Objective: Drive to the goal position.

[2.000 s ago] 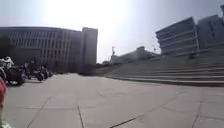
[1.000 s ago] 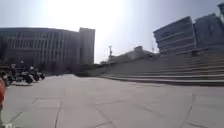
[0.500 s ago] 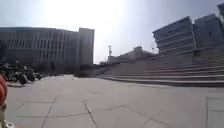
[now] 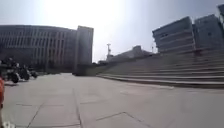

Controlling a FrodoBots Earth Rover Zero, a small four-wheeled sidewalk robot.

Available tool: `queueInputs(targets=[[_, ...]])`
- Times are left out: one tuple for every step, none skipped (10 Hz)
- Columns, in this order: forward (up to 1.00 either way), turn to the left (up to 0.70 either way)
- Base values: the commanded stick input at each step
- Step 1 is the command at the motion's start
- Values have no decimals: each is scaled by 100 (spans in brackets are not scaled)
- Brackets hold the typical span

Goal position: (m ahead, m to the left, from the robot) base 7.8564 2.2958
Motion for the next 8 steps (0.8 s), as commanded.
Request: queueInputs(targets=[[70, -1], [70, -1], [70, -1], [70, -1], [70, -1], [70, -1], [70, -1], [70, -1]])
